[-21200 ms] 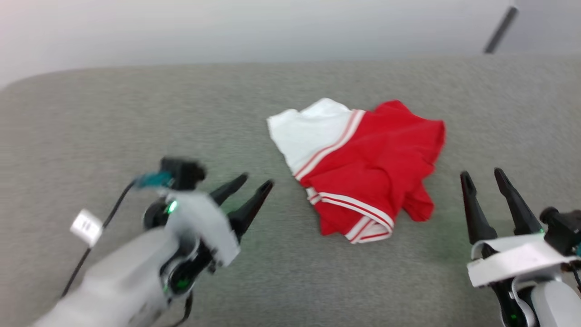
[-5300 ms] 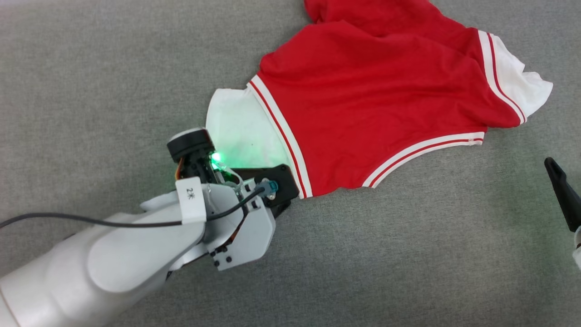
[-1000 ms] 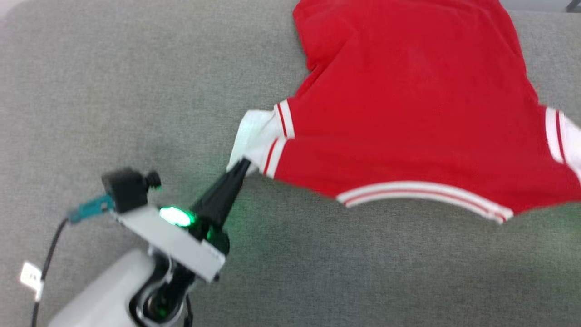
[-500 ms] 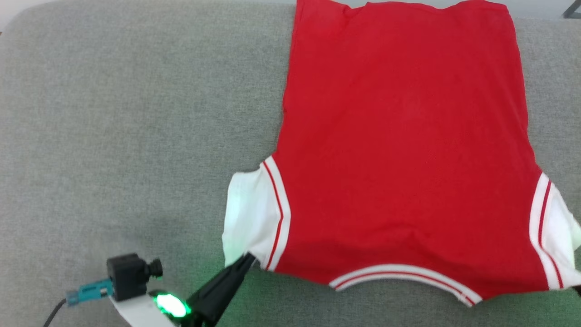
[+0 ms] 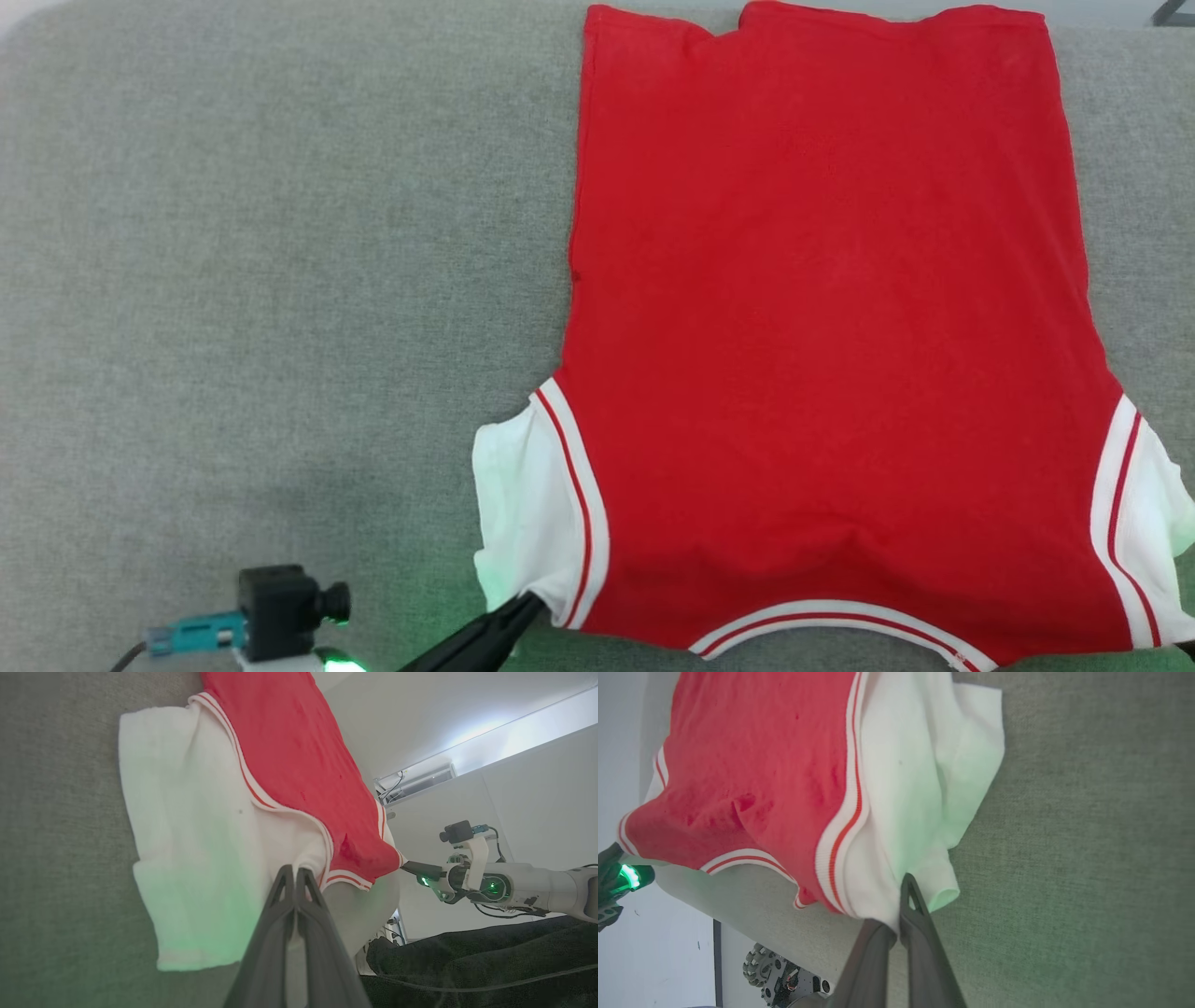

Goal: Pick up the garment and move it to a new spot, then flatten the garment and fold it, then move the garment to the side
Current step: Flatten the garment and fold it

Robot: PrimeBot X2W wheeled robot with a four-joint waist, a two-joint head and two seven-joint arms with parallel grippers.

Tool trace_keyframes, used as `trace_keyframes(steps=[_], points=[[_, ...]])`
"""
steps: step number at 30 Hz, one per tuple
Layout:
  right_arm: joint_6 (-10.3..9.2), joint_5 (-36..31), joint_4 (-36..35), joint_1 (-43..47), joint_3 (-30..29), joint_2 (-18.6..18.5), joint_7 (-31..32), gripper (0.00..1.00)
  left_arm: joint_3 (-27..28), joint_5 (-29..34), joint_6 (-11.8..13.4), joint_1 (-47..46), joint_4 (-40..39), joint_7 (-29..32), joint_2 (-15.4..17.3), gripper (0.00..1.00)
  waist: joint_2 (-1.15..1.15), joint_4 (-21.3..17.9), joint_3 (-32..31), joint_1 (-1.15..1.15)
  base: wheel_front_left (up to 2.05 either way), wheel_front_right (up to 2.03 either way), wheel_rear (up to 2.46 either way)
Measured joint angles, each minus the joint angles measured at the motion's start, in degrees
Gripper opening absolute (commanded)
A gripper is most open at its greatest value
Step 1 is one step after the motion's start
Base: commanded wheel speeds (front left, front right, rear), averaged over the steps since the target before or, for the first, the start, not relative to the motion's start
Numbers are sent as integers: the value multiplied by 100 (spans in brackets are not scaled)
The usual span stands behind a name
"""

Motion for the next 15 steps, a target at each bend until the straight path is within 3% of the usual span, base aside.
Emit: trace_keyframes(steps=[3, 9, 15], points=[[0, -31, 172, -64, 4, 53, 261, 0, -66, -76, -26, -143, 236, 133, -210, 0, 0, -9, 27, 0, 0, 0, 0], [2, -146, 1055, -296, 110, 770, 896, 0, -249, -123, -103, -423, 1009, 368, -566, 0, 0, -4, 83, 0, 0, 0, 0], [110, -331, 1848, -417, 181, 1301, 1106, 0, -436, 30, -153, -693, 1529, 519, -811, 0, 0, 73, 137, 0, 0, 0, 0]])
